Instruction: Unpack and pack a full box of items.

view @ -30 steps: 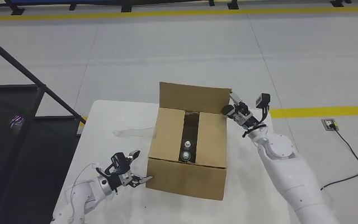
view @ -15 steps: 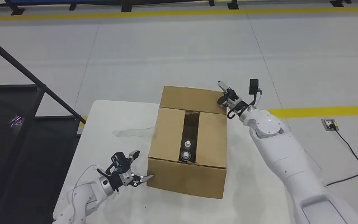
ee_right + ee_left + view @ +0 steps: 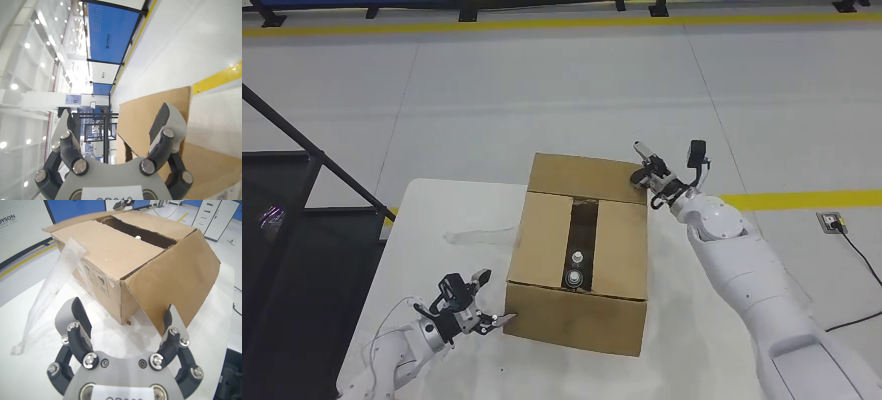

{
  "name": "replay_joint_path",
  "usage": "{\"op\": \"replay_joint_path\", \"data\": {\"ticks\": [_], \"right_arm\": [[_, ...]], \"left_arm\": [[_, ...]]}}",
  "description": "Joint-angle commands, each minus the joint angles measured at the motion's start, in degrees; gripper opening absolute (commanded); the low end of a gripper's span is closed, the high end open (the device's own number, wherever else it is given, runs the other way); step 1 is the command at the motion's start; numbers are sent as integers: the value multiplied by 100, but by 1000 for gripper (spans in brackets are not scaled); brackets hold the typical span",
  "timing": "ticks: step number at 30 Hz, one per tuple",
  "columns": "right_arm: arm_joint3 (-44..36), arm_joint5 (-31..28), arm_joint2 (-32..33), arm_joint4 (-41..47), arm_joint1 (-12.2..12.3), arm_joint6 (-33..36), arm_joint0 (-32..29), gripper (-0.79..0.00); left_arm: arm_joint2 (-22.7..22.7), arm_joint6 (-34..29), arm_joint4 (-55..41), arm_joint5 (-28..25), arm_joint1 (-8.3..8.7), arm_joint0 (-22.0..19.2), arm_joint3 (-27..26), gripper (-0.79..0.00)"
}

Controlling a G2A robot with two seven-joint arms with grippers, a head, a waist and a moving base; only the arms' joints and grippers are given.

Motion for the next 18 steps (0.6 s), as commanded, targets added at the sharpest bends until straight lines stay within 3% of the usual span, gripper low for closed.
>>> {"op": "replay_joint_path", "data": {"ticks": [1,4,7,14,18], "right_arm": [[-258,-301,76,127,16,320,-94,0],[-831,-326,124,321,38,1034,-350,0],[-1409,55,53,196,72,1570,-634,0],[-2339,1039,-214,-657,115,1491,-1148,0],[-2568,1360,-253,-681,106,1603,-1290,0]], "left_arm": [[-80,92,-50,-12,20,99,-101,0],[-218,232,-156,111,41,253,-247,0],[-403,285,-377,417,49,387,-313,0],[-657,28,-1015,702,47,412,-138,0],[-729,20,-1100,669,60,444,-90,0]]}}
